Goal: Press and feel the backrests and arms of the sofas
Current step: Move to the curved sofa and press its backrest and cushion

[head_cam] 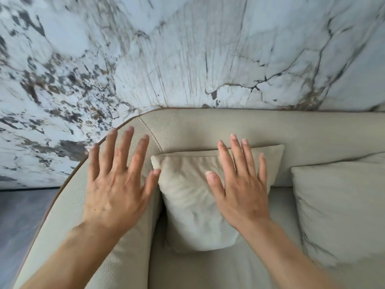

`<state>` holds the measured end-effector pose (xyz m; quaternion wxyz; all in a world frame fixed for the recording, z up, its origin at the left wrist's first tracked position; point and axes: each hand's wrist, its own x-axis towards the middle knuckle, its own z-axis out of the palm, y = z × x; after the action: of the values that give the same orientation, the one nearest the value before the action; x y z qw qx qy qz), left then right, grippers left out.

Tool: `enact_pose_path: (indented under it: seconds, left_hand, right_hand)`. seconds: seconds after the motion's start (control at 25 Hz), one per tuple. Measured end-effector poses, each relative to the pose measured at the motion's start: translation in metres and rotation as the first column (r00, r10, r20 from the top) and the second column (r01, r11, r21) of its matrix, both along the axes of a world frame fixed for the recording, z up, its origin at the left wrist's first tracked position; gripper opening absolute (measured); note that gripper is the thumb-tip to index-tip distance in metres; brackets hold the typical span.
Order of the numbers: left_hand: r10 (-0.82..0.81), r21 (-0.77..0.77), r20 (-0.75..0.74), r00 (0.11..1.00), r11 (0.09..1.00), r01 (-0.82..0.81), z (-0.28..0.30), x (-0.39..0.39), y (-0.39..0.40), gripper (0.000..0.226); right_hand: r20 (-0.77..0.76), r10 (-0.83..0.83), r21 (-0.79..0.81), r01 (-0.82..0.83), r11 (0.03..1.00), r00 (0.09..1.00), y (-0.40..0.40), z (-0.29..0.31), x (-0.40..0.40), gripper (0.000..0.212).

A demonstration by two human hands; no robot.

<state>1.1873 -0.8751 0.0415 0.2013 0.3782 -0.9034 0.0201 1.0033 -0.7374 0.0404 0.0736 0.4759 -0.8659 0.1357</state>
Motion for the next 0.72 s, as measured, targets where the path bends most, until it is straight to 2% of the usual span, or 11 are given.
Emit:
enact_pose_path:
  seconds: [0.16, 0.36, 0.48, 0.6, 0.72]
  left_hand:
    - [-0.026, 0.001, 0.032, 0.999, 1.000, 0.026, 0.068, 0.050, 0.052, 0.068]
    - [-0.030, -0.054, -0.079, 0.996, 0.998, 0.026, 0.188, 0.090, 0.080, 0.069]
    - [-0.122, -0.136, -0.154, 0.980, 0.985, 0.101, 0.260, 0.109, 0.093, 0.067]
    - [-0.160, -0.225, -0.167, 0.973, 0.967, 0.120, 0.313, 0.124, 0.100, 0.065]
    - [-0.125, -0.233, -0.193, 0.973, 0.969, 0.079, 0.344, 0.141, 0.105, 0.065]
  right_hand:
    - [-0.025, -0.005, -0.030, 0.004, 1.000, 1.000, 0.038, 0.094, 0.039, 0.067]
    - [-0.110, -0.025, -0.149, 0.008, 0.989, 0.994, 0.085, 0.215, 0.105, 0.065]
    - [-0.135, -0.089, -0.279, 0.049, 0.959, 0.987, 0.107, 0.287, 0.143, 0.066]
    - [-0.159, -0.146, -0.365, 0.079, 0.928, 0.976, 0.125, 0.344, 0.165, 0.066]
    - [-0.170, -0.205, -0.410, 0.120, 0.904, 0.964, 0.146, 0.376, 0.171, 0.068]
